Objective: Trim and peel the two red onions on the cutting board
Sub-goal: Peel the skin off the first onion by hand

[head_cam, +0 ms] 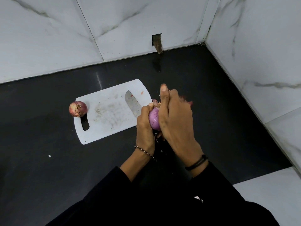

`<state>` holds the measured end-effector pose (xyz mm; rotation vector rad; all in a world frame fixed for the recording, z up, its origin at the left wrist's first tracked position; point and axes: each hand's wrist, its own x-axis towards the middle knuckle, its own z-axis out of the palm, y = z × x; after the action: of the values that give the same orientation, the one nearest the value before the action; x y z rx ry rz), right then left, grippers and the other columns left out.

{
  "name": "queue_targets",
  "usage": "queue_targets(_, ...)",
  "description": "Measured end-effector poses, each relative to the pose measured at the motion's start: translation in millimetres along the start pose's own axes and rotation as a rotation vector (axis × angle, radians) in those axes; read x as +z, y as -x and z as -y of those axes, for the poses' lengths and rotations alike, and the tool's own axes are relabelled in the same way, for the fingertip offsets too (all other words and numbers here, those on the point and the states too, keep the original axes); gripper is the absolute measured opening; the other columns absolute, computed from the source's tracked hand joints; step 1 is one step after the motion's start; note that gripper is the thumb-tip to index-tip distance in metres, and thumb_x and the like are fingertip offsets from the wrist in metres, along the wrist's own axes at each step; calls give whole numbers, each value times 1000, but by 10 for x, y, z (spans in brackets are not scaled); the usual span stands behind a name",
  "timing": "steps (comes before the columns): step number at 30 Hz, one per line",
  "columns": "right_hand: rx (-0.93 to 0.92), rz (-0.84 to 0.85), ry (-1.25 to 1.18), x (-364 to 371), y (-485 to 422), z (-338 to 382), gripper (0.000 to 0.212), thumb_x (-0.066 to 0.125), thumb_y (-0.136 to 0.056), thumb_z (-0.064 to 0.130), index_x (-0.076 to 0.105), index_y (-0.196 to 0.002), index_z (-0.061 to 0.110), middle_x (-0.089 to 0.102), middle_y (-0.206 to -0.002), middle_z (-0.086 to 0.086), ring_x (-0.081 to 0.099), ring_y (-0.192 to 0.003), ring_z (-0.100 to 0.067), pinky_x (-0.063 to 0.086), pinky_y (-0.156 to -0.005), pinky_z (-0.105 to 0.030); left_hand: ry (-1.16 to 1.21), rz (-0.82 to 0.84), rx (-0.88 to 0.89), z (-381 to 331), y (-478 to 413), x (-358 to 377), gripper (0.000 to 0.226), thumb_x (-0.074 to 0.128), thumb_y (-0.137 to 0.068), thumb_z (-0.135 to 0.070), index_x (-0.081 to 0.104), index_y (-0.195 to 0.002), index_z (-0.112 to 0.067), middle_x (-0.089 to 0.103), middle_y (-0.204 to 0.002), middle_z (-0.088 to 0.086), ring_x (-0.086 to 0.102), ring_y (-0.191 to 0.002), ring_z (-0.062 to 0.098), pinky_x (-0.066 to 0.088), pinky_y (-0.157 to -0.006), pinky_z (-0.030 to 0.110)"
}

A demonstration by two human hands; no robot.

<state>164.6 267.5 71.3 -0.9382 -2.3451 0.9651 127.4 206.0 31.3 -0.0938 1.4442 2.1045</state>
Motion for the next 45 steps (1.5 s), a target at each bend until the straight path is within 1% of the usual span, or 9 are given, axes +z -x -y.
queue_targets(6,-58,-68,43,74,-57,-98,29,33,-108,37,40,-97,12,46,-65,9,50,-57,-11,43,-55,-33,-63,-25,41,13,-28,8,38,50,-98,-34,70,-67,-28,64,-73,-4,59,-73,12,53,-66,27)
queue_targets(10,-14,-67,-24,35,-106,-188,36,31,-106,44,43,-97,11,59,-71,-2,60,-63,-26,52,-60,-50,-14,0,-9,26,-4,-21,20,55,-93,-37,63,-85,-20,62,-80,2,60,-69,14,53,-56,26)
queue_targets(13,91,-70,-91,-42,-136,-293,39,34,-106,48,47,-90,15,58,-69,3,62,-63,-21,55,-63,-47,-12,92,-115,6,-6,-46,46,53,-84,-50,57,-82,-5,56,-57,7,44,-35,16,38,-36,21)
queue_targets(16,133,-38,-211,-108,-130,-364,38,37,-105,50,53,-93,18,69,-73,-1,69,-62,-12,60,-65,-39,4,165,-158,-26,-34,-69,57,46,-87,-55,56,-87,2,47,-45,10,32,-26,17,35,-34,19)
queue_targets(23,35,-40,-227,-216,-47,-468,12,58,-101,32,63,-106,22,66,-89,12,66,-83,0,58,-74,-24,-16,249,-199,-127,-25,-51,65,41,-92,-60,59,-83,2,45,-49,12,31,-29,16,39,-39,22)
queue_targets(30,-105,41,-371,-381,97,-439,7,68,-91,37,65,-92,30,66,-93,14,66,-84,-9,55,-71,-21,-53,393,-252,-270,0,-29,62,44,-89,-61,58,-58,-10,47,-55,8,36,-37,15,41,-50,26)
queue_targets(33,-169,79,-433,-409,141,-455,20,74,-86,34,67,-103,24,66,-101,12,67,-88,-15,58,-68,-27,-118,398,-268,-323,24,8,62,40,-92,-65,63,-65,-13,52,-56,5,39,-40,14,40,-51,26)
queue_targets(37,-329,150,-338,-432,125,-474,51,79,-74,50,64,-113,21,59,-110,12,62,-91,-12,48,-65,-14,-266,361,-233,-387,60,48,59,41,-91,-68,63,-65,-20,55,-55,-1,40,-42,12,36,-48,21)
queue_targets(45,-315,127,-395,-394,181,-444,56,87,-63,50,60,-98,16,60,-96,9,61,-82,-15,46,-64,-17,-276,290,-282,-404,108,52,63,48,-86,-64,63,-54,-13,51,-49,5,28,-50,20,25,-49,24)
